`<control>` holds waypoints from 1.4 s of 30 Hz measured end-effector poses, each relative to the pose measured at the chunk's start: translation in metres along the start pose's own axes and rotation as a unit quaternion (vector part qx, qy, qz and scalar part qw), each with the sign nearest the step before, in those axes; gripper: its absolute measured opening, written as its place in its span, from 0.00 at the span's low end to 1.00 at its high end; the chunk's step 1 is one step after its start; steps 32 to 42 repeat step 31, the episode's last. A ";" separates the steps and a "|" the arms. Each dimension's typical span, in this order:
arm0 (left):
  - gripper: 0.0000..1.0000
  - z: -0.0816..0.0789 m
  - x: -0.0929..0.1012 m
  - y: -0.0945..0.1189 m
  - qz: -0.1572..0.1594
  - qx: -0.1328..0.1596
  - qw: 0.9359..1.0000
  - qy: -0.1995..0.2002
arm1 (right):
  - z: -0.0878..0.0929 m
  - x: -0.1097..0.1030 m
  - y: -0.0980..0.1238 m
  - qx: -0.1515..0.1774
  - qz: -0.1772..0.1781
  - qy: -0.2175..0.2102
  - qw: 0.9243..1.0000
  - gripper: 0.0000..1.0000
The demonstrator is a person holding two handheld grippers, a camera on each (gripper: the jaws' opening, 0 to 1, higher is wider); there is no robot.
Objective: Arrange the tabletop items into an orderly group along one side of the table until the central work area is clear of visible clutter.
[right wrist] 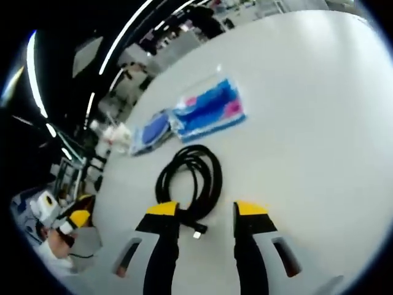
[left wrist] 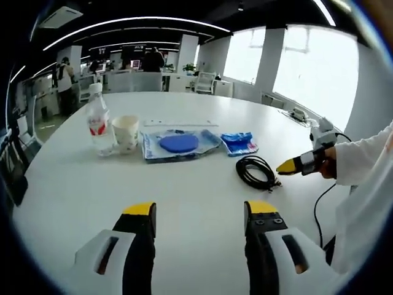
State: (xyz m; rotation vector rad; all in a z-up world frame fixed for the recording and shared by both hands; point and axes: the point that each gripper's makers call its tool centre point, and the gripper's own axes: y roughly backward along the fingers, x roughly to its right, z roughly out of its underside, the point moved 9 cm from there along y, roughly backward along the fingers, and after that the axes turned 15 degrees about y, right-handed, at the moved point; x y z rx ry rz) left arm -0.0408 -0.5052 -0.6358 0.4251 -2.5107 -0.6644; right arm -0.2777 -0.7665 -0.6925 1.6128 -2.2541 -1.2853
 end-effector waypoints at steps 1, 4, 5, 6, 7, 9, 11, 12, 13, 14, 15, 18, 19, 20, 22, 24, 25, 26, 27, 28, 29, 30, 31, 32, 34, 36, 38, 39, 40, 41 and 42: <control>0.62 -0.002 -0.004 0.000 -0.001 0.000 1.000 0.003 | 0.000 0.000 0.002 0.001 0.004 0.010 1.000 0.41; 0.67 -0.010 -0.021 0.003 -0.010 -0.005 1.000 0.013 | 0.000 -0.004 0.010 0.007 0.011 0.032 0.999 0.49; 0.68 -0.012 -0.026 0.004 -0.013 -0.007 1.000 0.013 | 0.000 -0.005 0.012 0.009 0.012 0.040 0.999 0.51; 0.70 -0.014 -0.031 0.005 -0.016 -0.009 1.000 0.011 | 0.000 -0.006 0.016 0.010 0.012 0.050 0.999 0.52; 0.71 -0.016 -0.034 0.007 -0.018 -0.011 1.000 0.010 | 0.000 -0.007 0.018 0.010 0.012 0.054 0.998 0.55; 0.73 -0.022 -0.046 0.011 -0.024 -0.012 1.000 0.011 | 0.000 -0.009 0.023 0.013 0.014 0.063 0.998 0.59; 0.75 -0.027 -0.059 0.016 -0.032 -0.009 0.999 0.026 | 0.000 -0.012 0.029 0.016 0.014 0.073 0.997 0.63; 0.77 -0.030 -0.066 0.019 -0.036 -0.011 0.999 0.031 | 0.001 -0.014 0.032 0.015 0.015 0.074 0.997 0.65; 0.78 -0.032 -0.071 0.022 -0.038 -0.011 0.999 0.028 | 0.002 -0.016 0.035 0.016 0.015 0.075 0.997 0.67; 0.79 -0.034 -0.075 0.024 -0.041 -0.011 0.999 0.026 | 0.002 -0.017 0.037 0.017 0.014 0.076 0.997 0.68; 0.81 -0.036 -0.081 0.028 -0.045 -0.014 0.999 0.021 | 0.003 -0.020 0.041 0.017 0.013 0.078 0.997 0.70; 0.85 -0.039 -0.095 0.034 -0.054 -0.025 0.998 0.025 | 0.006 -0.024 0.049 0.015 0.011 0.078 0.997 0.73; 0.87 -0.040 -0.098 0.037 -0.055 -0.025 0.998 0.027 | 0.006 -0.027 0.052 0.017 0.012 0.077 0.997 0.74; 0.89 -0.041 -0.100 0.038 -0.057 -0.026 0.998 0.027 | 0.007 -0.028 0.054 0.019 0.012 0.078 0.997 0.75; 0.90 -0.044 -0.105 0.042 -0.060 -0.026 0.998 0.028 | 0.009 -0.032 0.058 0.022 0.012 0.077 0.997 0.76; 0.92 -0.045 -0.108 0.044 -0.061 -0.024 0.997 0.031 | 0.011 -0.037 0.060 0.021 0.009 0.080 0.997 0.77; 0.93 -0.045 -0.110 0.045 -0.062 -0.022 0.997 0.036 | 0.012 -0.038 0.061 0.020 0.008 0.082 0.996 0.77; 0.93 -0.045 -0.111 0.045 -0.062 -0.022 0.997 0.039 | 0.013 -0.039 0.061 0.017 0.005 0.084 0.996 0.78; 0.93 -0.045 -0.112 0.045 -0.062 -0.022 0.997 0.041 | 0.014 -0.039 0.063 0.015 0.004 0.087 0.996 0.78; 0.93 -0.044 -0.112 0.045 -0.063 -0.025 0.997 0.041 | 0.015 -0.039 0.063 0.014 0.004 0.088 0.996 0.78; 0.94 -0.042 -0.112 0.045 -0.063 -0.031 0.997 0.040 | 0.017 -0.038 0.065 0.013 0.004 0.085 0.996 0.78; 0.94 -0.042 -0.111 0.044 -0.063 -0.033 0.997 0.040 | 0.018 -0.038 0.065 0.012 0.004 0.084 0.996 0.78; 0.94 -0.041 -0.111 0.044 -0.061 -0.036 0.997 0.040 | 0.019 -0.037 0.067 0.011 0.005 0.081 0.997 0.78; 0.94 -0.041 -0.111 0.044 -0.061 -0.036 0.997 0.040 | 0.019 -0.037 0.067 0.011 0.005 0.081 0.997 0.78; 0.94 -0.041 -0.111 0.044 -0.061 -0.036 0.997 0.040 | 0.019 -0.037 0.067 0.011 0.005 0.081 0.997 0.78; 0.94 -0.041 -0.111 0.044 -0.061 -0.036 0.997 0.040 | 0.019 -0.037 0.067 0.011 0.005 0.081 0.997 0.78; 0.94 -0.041 -0.111 0.044 -0.061 -0.036 0.997 0.040 | 0.019 -0.037 0.067 0.011 0.005 0.081 0.997 0.78; 0.94 -0.041 -0.111 0.044 -0.061 -0.036 0.997 0.040 | 0.019 -0.037 0.067 0.011 0.005 0.081 0.997 0.78; 0.94 -0.041 -0.111 0.044 -0.061 -0.036 0.997 0.040 | 0.019 -0.037 0.067 0.011 0.005 0.081 0.997 0.78; 0.94 -0.041 -0.111 0.044 -0.061 -0.036 0.997 0.040 | 0.019 -0.037 0.067 0.011 0.005 0.081 0.997 0.78; 0.94 -0.041 -0.111 0.044 -0.061 -0.036 0.997 0.040 | 0.019 -0.037 0.067 0.011 0.005 0.081 0.997 0.78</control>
